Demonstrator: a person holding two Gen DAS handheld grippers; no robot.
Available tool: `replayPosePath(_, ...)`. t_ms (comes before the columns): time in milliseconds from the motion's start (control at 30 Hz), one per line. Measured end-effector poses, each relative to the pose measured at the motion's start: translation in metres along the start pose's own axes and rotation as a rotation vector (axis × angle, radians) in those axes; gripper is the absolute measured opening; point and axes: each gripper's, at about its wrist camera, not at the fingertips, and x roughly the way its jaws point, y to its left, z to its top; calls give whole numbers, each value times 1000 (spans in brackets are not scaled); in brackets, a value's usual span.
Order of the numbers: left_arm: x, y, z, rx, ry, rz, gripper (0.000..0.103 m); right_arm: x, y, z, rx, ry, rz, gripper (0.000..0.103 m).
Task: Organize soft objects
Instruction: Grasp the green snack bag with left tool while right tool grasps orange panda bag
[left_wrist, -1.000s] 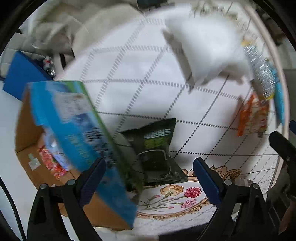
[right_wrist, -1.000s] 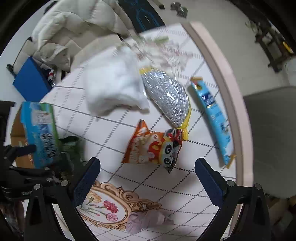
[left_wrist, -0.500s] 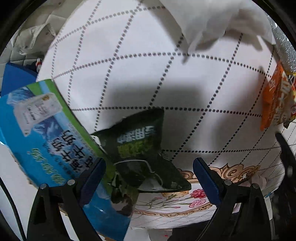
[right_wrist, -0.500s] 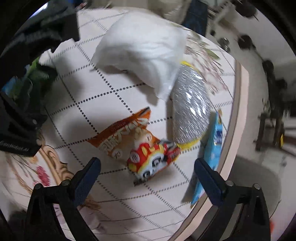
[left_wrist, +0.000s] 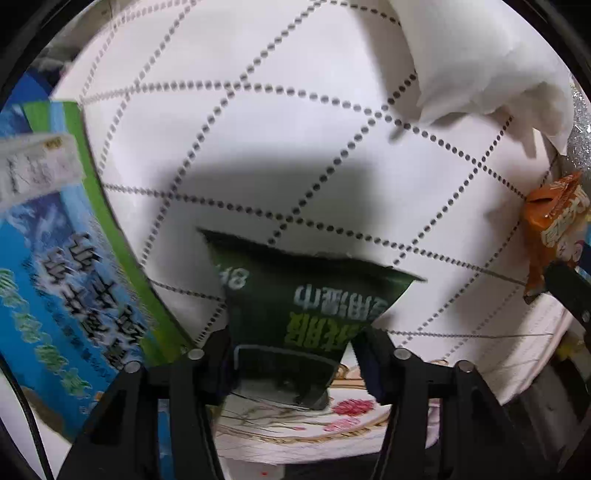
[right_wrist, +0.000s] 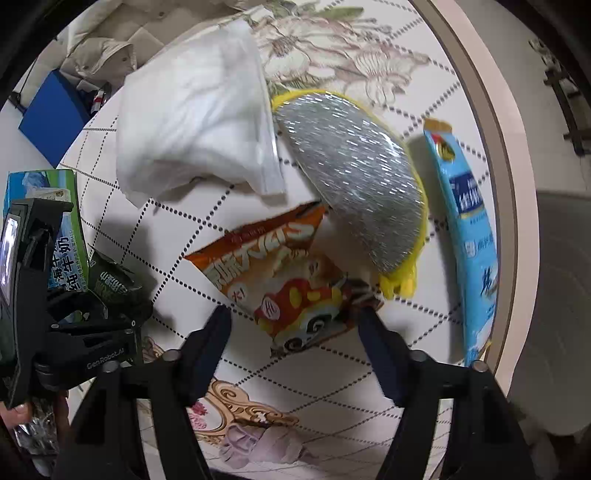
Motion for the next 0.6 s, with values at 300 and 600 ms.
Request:
replayPosePath(300,22,-8,-26,45,-1,41,57,4,39,8,-141,-49,-164,77)
replayPosePath(600,19,-8,-48,2,-73,29,34,-12,55,-8,-248,-95,-266,78)
